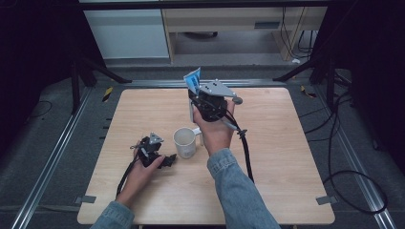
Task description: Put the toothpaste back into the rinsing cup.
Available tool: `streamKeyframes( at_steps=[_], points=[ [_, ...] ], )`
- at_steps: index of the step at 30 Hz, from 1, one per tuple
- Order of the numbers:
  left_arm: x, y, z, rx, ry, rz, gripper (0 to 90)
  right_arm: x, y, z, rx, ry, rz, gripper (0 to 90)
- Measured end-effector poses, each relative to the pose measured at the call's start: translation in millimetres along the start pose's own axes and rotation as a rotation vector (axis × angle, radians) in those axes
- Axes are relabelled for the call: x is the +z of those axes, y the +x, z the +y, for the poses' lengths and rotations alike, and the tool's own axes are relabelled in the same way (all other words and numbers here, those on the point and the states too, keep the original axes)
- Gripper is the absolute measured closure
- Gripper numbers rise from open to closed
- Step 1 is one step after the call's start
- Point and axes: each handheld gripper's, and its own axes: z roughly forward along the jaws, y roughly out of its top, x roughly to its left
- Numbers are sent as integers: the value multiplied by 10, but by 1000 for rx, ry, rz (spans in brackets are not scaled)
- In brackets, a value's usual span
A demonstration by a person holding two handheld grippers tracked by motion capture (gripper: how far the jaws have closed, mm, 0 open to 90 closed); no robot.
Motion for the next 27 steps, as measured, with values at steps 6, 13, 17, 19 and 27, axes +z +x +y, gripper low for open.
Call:
streamKeyframes(
  at_steps=[6, 13, 17, 19, 27],
  points=[
    [-2, 3, 1, 5, 3, -1, 0, 13, 85, -25, 11, -8, 23, 733],
    [0, 1, 0, 2, 0, 0, 0, 38, 212, -109, 8, -15, 10, 732],
    [1, 1, 0, 0, -1, 0, 0, 65, 287, -211, 19, -9, 11, 732],
    [2, 0, 0, 0, -1, -1, 0, 83, 317, -252, 24, -8, 11, 732],
    [-1, 3, 1, 5, 3, -2, 0, 127, 359, -355, 38, -11, 21, 732]
  ],
)
